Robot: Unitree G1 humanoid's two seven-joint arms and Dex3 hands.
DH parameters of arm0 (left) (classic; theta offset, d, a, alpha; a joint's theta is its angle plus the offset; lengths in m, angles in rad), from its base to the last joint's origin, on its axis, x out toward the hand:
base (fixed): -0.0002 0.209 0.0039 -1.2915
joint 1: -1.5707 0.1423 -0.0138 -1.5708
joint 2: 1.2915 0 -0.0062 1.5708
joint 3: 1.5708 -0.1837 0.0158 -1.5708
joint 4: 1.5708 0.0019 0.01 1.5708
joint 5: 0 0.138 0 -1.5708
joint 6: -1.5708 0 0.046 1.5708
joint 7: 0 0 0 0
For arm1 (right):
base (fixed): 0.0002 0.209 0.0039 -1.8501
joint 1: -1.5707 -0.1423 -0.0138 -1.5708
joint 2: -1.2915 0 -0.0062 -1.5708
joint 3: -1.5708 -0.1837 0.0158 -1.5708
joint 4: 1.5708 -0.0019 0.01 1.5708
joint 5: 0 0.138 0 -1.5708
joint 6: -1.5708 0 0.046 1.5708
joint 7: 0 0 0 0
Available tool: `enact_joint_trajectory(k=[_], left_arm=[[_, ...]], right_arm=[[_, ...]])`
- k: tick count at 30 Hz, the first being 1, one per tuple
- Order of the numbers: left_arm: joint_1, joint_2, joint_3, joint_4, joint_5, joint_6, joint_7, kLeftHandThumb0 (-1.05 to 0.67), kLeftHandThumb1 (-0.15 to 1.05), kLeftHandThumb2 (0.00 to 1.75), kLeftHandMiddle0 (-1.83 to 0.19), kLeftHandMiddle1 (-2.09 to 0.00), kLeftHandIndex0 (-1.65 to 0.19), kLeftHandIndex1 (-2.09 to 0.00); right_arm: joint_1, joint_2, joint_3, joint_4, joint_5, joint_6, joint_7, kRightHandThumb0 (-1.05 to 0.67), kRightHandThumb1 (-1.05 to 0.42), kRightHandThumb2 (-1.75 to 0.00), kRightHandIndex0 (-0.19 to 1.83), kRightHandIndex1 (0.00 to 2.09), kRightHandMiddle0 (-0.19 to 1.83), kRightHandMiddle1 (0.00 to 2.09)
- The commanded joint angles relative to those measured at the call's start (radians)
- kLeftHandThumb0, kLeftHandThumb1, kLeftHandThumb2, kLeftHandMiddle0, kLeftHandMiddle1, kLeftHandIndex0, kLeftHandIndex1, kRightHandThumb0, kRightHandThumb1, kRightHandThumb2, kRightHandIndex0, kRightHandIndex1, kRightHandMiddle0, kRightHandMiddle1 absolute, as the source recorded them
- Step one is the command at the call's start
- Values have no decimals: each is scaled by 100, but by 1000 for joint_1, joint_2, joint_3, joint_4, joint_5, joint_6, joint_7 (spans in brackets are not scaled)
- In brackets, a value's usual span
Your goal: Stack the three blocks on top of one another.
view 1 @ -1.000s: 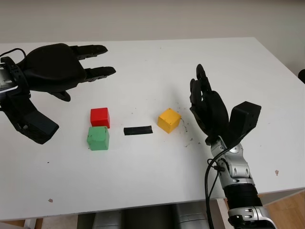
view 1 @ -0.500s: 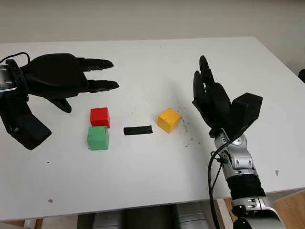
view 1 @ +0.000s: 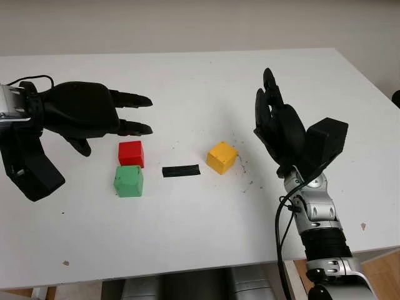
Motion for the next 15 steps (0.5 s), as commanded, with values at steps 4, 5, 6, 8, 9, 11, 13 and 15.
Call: enact_joint_trajectory(k=[4,5,6,8,9,11,13,15], left_arm=[[-65,-25,-69,11,97,31,79,-26,84,6,7,-4,-24,-7],[-71,-31,-84,16,117,43,99,-25,84,5,7,-5,-25,-7],[-77,-37,-96,22,132,52,115,-26,84,6,7,-5,-26,-7],[-88,-52,-120,38,154,64,155,-28,85,6,6,-5,-27,-8],[-94,-60,-131,49,161,67,177,-28,86,6,6,-5,-28,-8],[-107,-75,-155,69,176,71,213,-29,87,7,5,-6,-29,-8],[-118,-90,-178,89,186,74,246,-31,88,6,4,-6,-29,-9],[-126,-101,-195,107,188,73,270,-30,87,6,3,-7,-31,-10]], right_arm=[[7,-12,-3,-62,2,22,-6,-74,-105,-71,-19,0,-19,0],[8,-11,-2,-65,0,23,-8,-75,-105,-71,-19,0,-19,0],[9,-12,-2,-67,-1,26,-10,-75,-105,-71,-19,0,-19,0],[11,-10,-1,-71,-2,31,-13,-76,-105,-71,-19,0,-19,0],[11,-8,-3,-70,0,32,-14,-76,-105,-71,-19,0,-19,0],[11,-8,-3,-67,1,28,-14,-75,-105,-70,-19,0,-19,0],[12,-10,-1,-68,0,26,-11,-75,-105,-70,-19,0,-19,0],[13,-10,0,-70,-1,27,-12,-75,-105,-71,-19,0,-19,0]])
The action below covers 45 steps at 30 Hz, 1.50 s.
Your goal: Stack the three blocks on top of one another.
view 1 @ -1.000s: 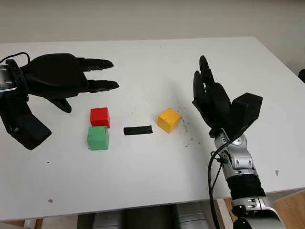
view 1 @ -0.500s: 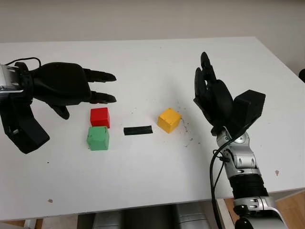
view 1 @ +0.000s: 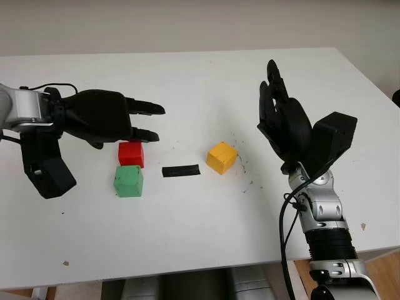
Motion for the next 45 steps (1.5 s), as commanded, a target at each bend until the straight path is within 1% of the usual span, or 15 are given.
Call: enact_joint_trajectory(k=[1,5,9,14,19,23,30,33,34,35,36,38,40,41,45], left_arm=[[-34,-8,-23,20,5,2,25,-30,87,6,2,-7,-32,-10],[-42,-25,-54,42,16,13,52,-32,86,5,2,-6,-32,-10],[-48,-33,-72,43,12,15,40,-32,86,5,4,-5,-31,-9],[-54,-44,-84,47,-4,4,20,-33,84,5,5,-5,-30,-8],[-47,-42,-91,51,-5,9,38,-36,82,4,4,-5,-32,-9],[-45,-43,-96,58,-9,10,30,-34,83,5,5,-5,-31,-8],[-42,-52,-111,70,-1,20,67,-30,83,6,2,-6,-37,-11],[-36,-58,-122,82,5,36,126,-31,83,5,-4,-9,-50,-18],[-33,-61,-125,90,3,40,146,-32,84,5,-8,-8,-52,-29],[-33,-63,-127,97,2,41,155,-33,86,5,-11,-7,-46,-66],[-33,-66,-132,104,3,44,167,-34,88,6,-13,-6,-41,-92],[-35,-71,-140,117,6,47,185,-34,89,5,-17,-7,-40,-123],[-36,-75,-148,128,9,49,199,-35,89,6,-20,-8,-41,-135],[-36,-77,-151,131,10,50,204,-36,90,6,-21,-8,-41,-145],[-33,-77,-167,132,17,62,234,-37,90,5,-24,-10,-43,-159]], right_arm=[[6,-6,0,-25,1,3,-1,-75,-105,-72,-19,0,-19,0],[12,-7,-3,-36,3,9,-1,-75,-105,-72,-19,0,-19,0],[16,-8,-5,-39,2,7,-4,-75,-105,-72,-19,0,-19,0],[17,-13,-2,-45,-1,8,-2,-74,-105,-72,-19,0,-19,0],[16,-9,-4,-45,1,15,-9,-75,-105,-72,-19,0,-19,0],[18,-12,-2,-45,0,14,-5,-75,-105,-72,-19,0,-19,0],[26,-12,-3,-60,-3,19,-10,-76,-105,-72,-19,0,-19,0],[31,-9,-7,-65,1,18,-13,-76,-105,-70,-19,0,-19,0],[32,-10,-8,-67,3,20,-11,-76,-105,-70,-19,0,-19,0],[33,-10,-8,-69,5,20,-9,-76,-105,-70,-19,0,-19,0],[34,-11,-8,-70,6,20,-8,-76,-105,-70,-19,0,-19,0],[36,-10,-10,-70,7,16,-8,-76,-105,-70,-19,0,-19,0],[36,-9,-10,-67,8,14,-7,-76,-105,-70,-19,0,-19,0],[35,-9,-11,-65,8,14,-7,-77,-105,-70,-19,0,-19,0],[35,-10,-9,-65,9,19,-5,-77,-105,-70,-19,0,-19,0]])
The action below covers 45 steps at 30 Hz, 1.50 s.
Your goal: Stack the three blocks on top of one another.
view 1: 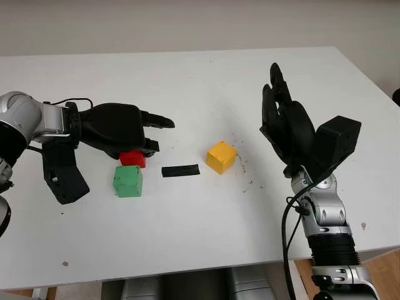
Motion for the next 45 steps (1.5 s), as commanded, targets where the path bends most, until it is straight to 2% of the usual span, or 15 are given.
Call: enact_joint_trajectory(k=[1,6,9,12,15,17,19,22,25,26,30,37,39,42,45], left_arm=[[-22,-1,-16,1,8,9,13,-37,90,5,-25,-10,-44,-161],[-27,3,-39,-7,36,32,34,-33,89,5,-27,-12,-45,-171],[-28,5,-48,-14,44,39,35,-33,87,5,-28,-14,-46,-163],[-20,5,-47,-16,38,48,40,-32,87,5,-30,-16,-49,-164],[-12,8,-30,-18,10,51,-2,-31,87,6,-29,-15,-47,-167],[-2,14,-6,-24,-29,56,-44,-31,88,6,-28,-14,-44,-159],[19,13,51,-11,-131,51,-135,-32,88,5,-28,-12,-46,-133],[61,14,167,-20,-341,60,-341,-37,89,6,-22,-8,-51,-106],[113,9,282,-47,-536,93,-504,-39,91,6,-24,-6,-51,-112],[128,9,312,-66,-585,113,-559,-38,94,6,-22,-5,-45,-118],[179,6,400,-132,-707,172,-694,-36,95,5,-23,-6,-43,-122],[282,-17,543,-270,-918,373,-949,-34,95,6,-22,-5,-46,-115],[312,-34,584,-314,-989,451,-1023,-35,96,6,-20,-5,-43,-120],[366,-74,654,-427,-1103,654,-1145,-37,98,6,-18,-5,-36,-135],[413,-109,707,-539,-1174,827,-1202,-39,99,6,-18,-5,-32,-144]], right_arm=[[-1,-8,-5,-18,5,-3,1,-76,-105,-70,-19,0,-19,0],[1,-11,-8,-15,4,-10,2,-77,-105,-70,-19,0,-19,0],[3,-14,-8,-18,4,-10,6,-78,-105,-70,-19,0,-19,0],[6,-14,-8,-22,4,-9,6,-77,-105,-70,-19,0,-19,0],[7,-15,-9,-23,6,-9,8,-77,-105,-69,-19,0,-19,0],[8,-16,-8,-23,5,-10,8,-77,-105,-70,-19,0,-19,0],[7,-15,-7,-24,4,-8,8,-77,-105,-70,-19,0,-19,0],[5,-13,-6,-23,6,-3,9,-76,-105,-71,-19,0,-19,0],[4,-10,-2,-24,5,5,6,-75,-105,-71,-19,0,-19,0],[4,-11,0,-24,4,6,8,-75,-105,-72,-19,0,-19,0],[5,-8,3,-25,3,4,6,-75,-105,-72,-19,0,-19,0],[12,-3,3,-28,5,1,-1,-74,-105,-72,-19,0,-19,0],[13,-4,4,-30,4,1,-2,-74,-105,-72,-19,0,-19,0],[15,-5,7,-28,4,1,5,-75,-105,-71,-19,0,-19,0],[14,-3,9,-25,4,1,5,-75,-105,-70,-19,0,-19,0]])
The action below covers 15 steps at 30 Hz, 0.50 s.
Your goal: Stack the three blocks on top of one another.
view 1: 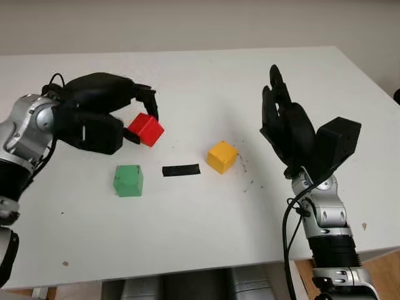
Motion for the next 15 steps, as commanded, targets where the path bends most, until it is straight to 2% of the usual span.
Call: enact_joint_trajectory(k=[1,7,10,15], left_arm=[[27,-30,49,-84,-40,94,-19,-40,99,5,-18,-5,-32,-146],[95,-101,118,-240,-116,298,-17,-42,100,6,-19,-6,-31,-151],[132,-148,159,-295,-174,353,2,-40,99,5,-20,-6,-31,-153],[191,-208,183,-373,-208,405,56,-41,98,5,-22,-7,-33,-161]], right_arm=[[1,1,4,-16,0,-4,-1,-75,-105,-71,-19,0,-19,0],[-1,4,6,-20,-2,0,-2,-76,-105,-70,-19,0,-19,0],[-2,2,7,-23,-2,2,1,-77,-105,-71,-19,0,-19,0],[-8,7,8,-19,-3,-6,-2,-75,-105,-71,-19,0,-19,0]])
